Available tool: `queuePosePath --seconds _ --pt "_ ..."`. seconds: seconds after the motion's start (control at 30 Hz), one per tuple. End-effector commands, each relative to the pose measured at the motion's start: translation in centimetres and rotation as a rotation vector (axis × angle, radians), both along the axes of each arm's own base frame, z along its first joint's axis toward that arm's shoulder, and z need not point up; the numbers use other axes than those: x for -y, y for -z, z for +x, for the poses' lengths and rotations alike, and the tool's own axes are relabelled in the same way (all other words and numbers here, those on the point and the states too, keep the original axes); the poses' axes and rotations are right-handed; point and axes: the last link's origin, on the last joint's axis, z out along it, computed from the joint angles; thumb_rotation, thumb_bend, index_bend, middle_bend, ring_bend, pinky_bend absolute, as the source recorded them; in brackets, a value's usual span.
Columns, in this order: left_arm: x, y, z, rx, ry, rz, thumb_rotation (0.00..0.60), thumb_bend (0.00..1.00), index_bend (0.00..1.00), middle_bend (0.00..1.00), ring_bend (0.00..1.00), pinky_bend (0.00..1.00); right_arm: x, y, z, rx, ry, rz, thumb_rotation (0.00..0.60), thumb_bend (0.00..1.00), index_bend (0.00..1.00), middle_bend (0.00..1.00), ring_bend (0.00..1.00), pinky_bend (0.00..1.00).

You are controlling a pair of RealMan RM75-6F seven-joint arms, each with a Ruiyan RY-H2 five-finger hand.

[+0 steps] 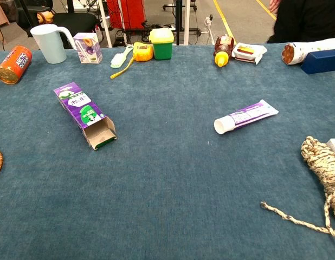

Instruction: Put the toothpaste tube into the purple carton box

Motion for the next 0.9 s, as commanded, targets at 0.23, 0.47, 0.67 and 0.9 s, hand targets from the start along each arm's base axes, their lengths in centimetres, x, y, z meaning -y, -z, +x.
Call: queuePosePath --seconds 0.23,0.47,0.67,0.9 --pt "-0.1 0.1 0.1 0.001 -0.007 -0.013 0.6 0.11 0.0 0.0 0.0 0.22 -0.1 0.9 0.3 -0.035 -0.036 0.034 0.6 0.0 0.01 0.01 0.07 0.13" --pt "0.5 -0.6 0.6 0.026 0.023 0.012 0.6 0.11 0.0 0.0 0.0 0.22 2.2 2.3 1.5 -0.055 -0.168 0.138 0.6 0.0 0.06 0.02 0.06 0.16" --pt "0.5 -0.3 0.7 0.021 0.02 0.005 0.6 0.11 0.0 0.0 0.0 0.22 4.8 3.0 3.9 -0.027 -0.284 0.28 0.6 0.0 0.09 0.04 0.05 0.16" --pt "0.7 -0.1 0.6 0.015 0.013 0.001 0.6 0.11 0.0 0.0 0.0 0.22 6.9 4.5 7.4 -0.061 -0.366 0.39 0.6 0.0 0.1 0.05 0.05 0.16"
